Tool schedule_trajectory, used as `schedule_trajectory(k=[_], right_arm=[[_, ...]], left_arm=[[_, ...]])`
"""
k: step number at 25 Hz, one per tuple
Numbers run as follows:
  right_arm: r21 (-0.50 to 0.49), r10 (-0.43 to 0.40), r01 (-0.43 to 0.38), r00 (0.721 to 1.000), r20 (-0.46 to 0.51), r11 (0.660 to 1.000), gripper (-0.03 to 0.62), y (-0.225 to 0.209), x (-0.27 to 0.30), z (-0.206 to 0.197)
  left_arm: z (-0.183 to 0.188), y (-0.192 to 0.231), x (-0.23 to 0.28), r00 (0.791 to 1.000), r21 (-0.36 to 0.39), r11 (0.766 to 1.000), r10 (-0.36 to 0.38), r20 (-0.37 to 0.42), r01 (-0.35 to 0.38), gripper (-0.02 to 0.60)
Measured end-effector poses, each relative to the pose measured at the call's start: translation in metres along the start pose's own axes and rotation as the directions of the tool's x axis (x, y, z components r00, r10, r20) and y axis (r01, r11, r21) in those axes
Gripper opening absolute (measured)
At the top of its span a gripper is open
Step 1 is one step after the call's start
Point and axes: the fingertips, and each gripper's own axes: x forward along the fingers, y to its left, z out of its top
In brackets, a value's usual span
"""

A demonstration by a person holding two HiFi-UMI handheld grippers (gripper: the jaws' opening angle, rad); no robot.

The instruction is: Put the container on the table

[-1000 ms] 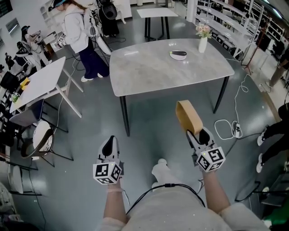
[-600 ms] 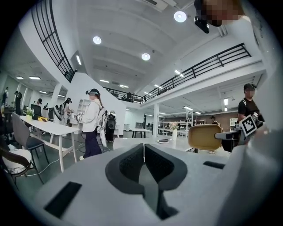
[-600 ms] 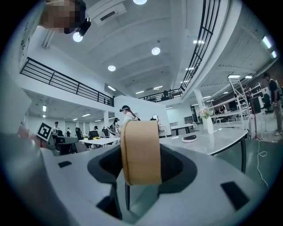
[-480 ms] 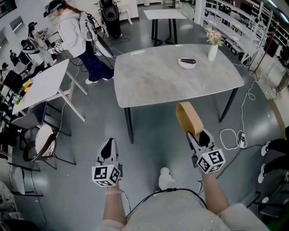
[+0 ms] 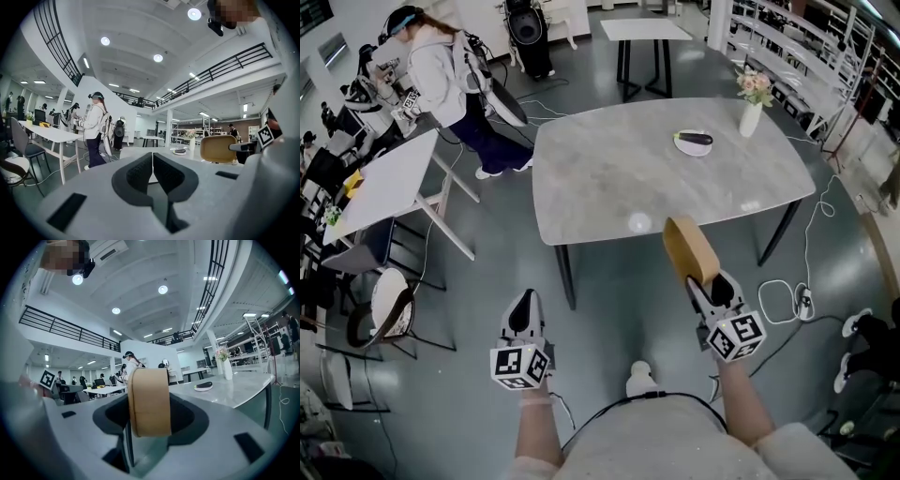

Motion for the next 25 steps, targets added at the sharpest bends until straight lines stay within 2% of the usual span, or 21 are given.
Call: schedule_trajectory(k=[13,25], right_arm=[[0.010,0.033,-0.033,0.999,-0.003,0.999,0.232,-0.042,0.038,0.004],[0.052,0.060,-0.059,0.998,-0.024,0.997,0.232,-0.048,0.049,-0.008]], left_arm=[[0.002,-0.015,0.053,1.000,-0.003,1.000,0.009,0.013,-0.009,0.011],[-0.009,-0.019,0.056,0.999,0.007,1.000,0.031,-0.031,-0.030,0.011]])
